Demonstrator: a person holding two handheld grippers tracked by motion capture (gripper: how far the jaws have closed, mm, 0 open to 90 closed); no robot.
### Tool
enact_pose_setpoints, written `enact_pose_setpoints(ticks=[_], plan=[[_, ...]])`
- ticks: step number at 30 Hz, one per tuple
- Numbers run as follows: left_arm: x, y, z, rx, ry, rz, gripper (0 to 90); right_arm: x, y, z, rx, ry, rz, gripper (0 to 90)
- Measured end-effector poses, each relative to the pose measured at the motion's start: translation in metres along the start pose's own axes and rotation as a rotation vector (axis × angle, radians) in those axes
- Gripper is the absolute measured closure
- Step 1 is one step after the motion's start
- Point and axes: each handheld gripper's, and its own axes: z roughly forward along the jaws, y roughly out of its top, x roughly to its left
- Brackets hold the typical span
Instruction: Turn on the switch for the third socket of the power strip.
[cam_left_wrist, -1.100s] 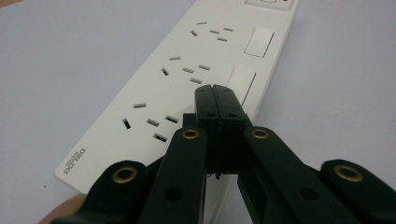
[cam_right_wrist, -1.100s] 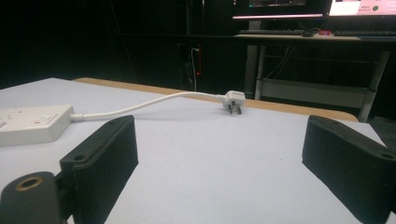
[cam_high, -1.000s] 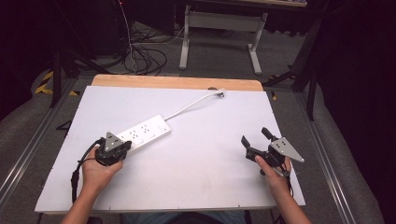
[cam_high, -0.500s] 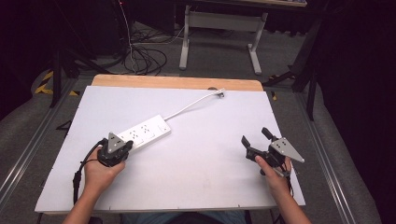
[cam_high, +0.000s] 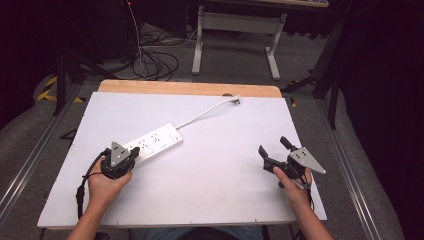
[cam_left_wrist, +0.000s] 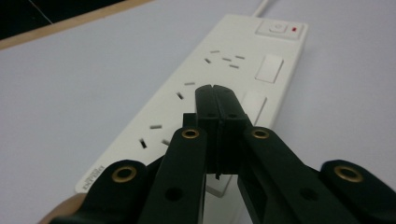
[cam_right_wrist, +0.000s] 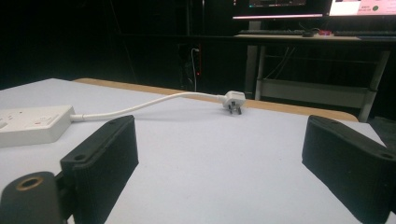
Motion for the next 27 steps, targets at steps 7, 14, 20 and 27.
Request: enact_pose_setpoints(ticks=[7,14,20,27], plan=[[0.004,0.001,-0.003,-0.068,0.025,-0.018,88.4,0.000,0.000,0.000,0.001,-0.002,0.000,10.8],[0.006,0.001,-0.006,-0.093,0.030,-0.029,83.0,0.000,0.000,0.000,0.000,-0.001,0.000,10.8],[0.008,0.004,-0.016,-0.147,0.060,-0.035,81.1,0.000,0.000,0.000,0.002,-0.002,0.003,10.8],[0.018,0.003,-0.027,-0.208,0.113,-0.085,76.0,0.000,0.000,0.000,0.002,-0.004,0.001,10.8]])
